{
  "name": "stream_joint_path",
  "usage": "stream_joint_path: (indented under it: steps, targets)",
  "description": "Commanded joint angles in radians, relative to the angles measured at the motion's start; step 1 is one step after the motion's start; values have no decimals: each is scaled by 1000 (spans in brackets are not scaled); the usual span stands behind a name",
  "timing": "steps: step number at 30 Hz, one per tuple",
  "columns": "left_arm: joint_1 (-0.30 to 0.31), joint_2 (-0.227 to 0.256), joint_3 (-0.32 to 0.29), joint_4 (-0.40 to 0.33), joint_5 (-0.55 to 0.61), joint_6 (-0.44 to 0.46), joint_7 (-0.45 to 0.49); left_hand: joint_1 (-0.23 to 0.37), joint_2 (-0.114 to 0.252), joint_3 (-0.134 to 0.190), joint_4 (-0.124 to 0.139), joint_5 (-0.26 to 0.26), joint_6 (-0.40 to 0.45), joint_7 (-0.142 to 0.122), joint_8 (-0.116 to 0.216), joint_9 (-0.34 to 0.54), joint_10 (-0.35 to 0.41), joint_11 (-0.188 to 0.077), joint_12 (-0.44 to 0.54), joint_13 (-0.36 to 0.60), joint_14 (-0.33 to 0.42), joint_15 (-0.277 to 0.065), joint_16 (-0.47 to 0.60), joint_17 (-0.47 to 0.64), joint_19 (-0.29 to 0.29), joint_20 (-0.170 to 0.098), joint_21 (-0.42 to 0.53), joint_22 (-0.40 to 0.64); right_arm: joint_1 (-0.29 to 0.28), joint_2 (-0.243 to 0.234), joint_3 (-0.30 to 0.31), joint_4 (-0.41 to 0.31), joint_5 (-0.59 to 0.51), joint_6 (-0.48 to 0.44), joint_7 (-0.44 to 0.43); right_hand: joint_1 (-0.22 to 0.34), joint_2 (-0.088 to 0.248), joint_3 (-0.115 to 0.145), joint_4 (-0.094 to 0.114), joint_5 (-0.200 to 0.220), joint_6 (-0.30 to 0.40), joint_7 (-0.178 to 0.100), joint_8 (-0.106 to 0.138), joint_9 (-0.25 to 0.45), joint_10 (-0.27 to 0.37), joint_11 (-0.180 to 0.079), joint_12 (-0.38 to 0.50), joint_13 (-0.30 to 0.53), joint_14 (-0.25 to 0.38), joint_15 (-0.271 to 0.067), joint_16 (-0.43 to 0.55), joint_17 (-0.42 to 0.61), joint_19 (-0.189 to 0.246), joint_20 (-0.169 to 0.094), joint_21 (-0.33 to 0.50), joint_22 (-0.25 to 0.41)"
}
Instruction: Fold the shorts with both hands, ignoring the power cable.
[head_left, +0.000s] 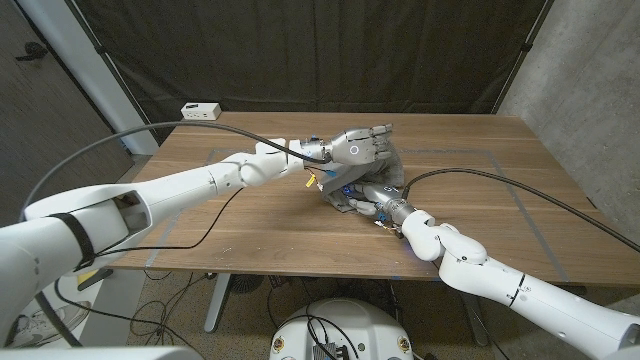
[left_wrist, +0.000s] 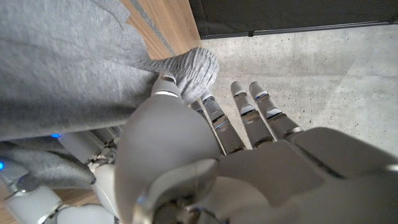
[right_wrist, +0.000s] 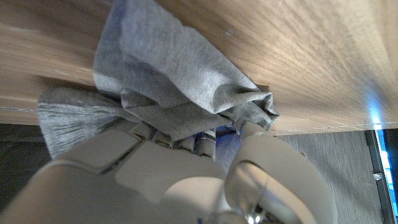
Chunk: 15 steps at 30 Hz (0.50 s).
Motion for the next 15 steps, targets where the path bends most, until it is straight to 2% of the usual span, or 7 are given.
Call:
stream_joint_path:
  steps: [1, 3, 6, 10, 15]
  targets:
    - [77, -9, -29, -27, 3, 135, -45, -52, 12, -19, 36, 20, -59, 0, 4, 4, -76, 0, -4, 0, -36, -169, -4, 3, -4, 12, -5, 3, -2, -13, 1, -60, -36, -36, 55, 0, -5, -2, -3, -1, 4, -10, 0, 3, 1, -1, -3, 4, 0, -41, 3, 5, 9, -2, 1, -1]
    - [98, -13, -41, -26, -11, 169, -13, -71, 31, -19, 51, 26, -71, 0, 6, 4, -95, -1, -3, 1, -43, -169, -2, 4, -5, 12, -6, 3, 2, -14, 1, -64, -34, -35, 68, 0, -5, -2, -3, -1, 4, -10, 0, 3, 1, -1, -2, 4, 0, -40, 4, 5, 10, -2, 0, -1]
    - [133, -21, -59, -30, -14, 232, 22, -85, 41, -20, 61, 27, -79, 0, 6, 4, -101, 0, 0, 1, -50, -168, -2, 5, -9, 18, -7, 4, 2, -12, -1, -71, -48, -45, 71, -1, -4, -2, -3, -1, 4, -11, -1, 3, 1, -3, -2, 4, 0, -41, 4, 6, 11, -1, -1, -1]
    - [168, -26, -79, -34, -29, 285, 58, -137, 64, -29, 91, 25, -108, 0, 5, 1, -123, -1, 4, 1, -73, -167, -1, 6, -12, 22, -7, 5, 5, -16, -4, -91, -62, -62, 94, -2, -4, -2, -3, -1, 3, -11, -1, 3, 0, -3, -2, 4, 0, -41, 4, 6, 12, -1, -1, -1]
    - [210, -18, -106, -49, -48, 332, 71, -148, 81, -24, 97, 24, -108, -1, 8, 2, -125, -1, 6, 1, -72, -169, 2, 6, -15, 28, -8, 5, 10, -25, -13, -127, -97, -96, 136, -3, -4, -2, -3, -1, 2, -11, -1, 3, 0, -1, -2, 4, 0, -42, 4, 6, 16, 0, -2, -1]
